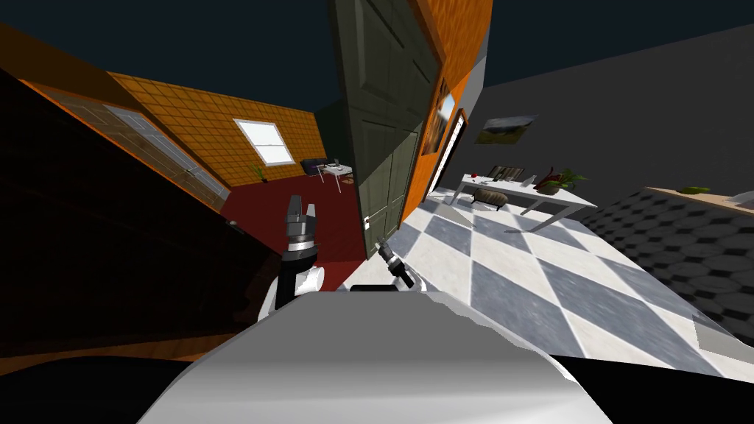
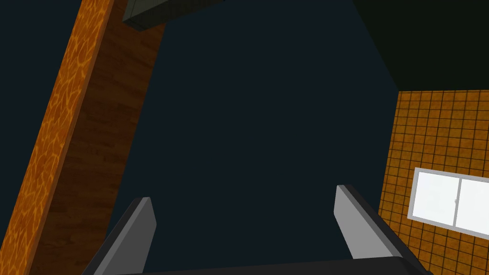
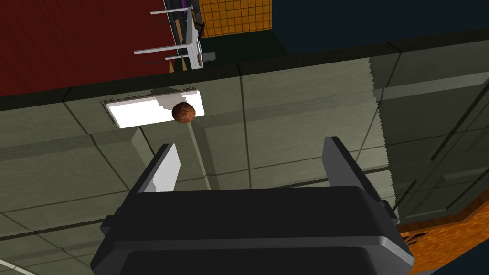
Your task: Push the door open
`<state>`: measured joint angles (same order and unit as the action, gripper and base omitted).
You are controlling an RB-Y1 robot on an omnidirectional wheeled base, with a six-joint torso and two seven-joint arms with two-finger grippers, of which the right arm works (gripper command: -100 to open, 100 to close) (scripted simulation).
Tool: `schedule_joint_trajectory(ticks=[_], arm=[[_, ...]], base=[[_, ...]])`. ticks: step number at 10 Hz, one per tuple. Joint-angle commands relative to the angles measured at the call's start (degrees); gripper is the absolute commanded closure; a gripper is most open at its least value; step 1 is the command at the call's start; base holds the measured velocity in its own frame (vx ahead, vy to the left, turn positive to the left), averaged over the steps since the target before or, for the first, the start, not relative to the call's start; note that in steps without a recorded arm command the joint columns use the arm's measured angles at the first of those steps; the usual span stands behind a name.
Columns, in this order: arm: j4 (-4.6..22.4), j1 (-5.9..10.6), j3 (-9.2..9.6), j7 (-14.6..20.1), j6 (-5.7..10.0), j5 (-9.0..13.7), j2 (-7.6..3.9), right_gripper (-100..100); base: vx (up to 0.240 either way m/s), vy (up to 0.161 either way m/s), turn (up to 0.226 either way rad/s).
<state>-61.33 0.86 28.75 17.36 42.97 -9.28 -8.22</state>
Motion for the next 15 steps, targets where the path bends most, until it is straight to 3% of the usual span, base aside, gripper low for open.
schedule_joint_trajectory(ticks=[1,11,14,15], arm=[[1.9,0.68,0.65,0.0,0.60,-0.3,0.23,-100],[16.1,6.03,6.07,1.7,4.59,-2.7,0.08,-100],[18.0,6.75,6.80,2.0,5.12,-3.0,0.08,-100],[17.4,6.59,6.56,1.9,4.88,-2.9,0.12,-100]], base=[[0.105,-0.013,0.002],[0.161,-0.047,0.003],[0.097,-0.016,0.001],[0.044,-0.010,0.003]])
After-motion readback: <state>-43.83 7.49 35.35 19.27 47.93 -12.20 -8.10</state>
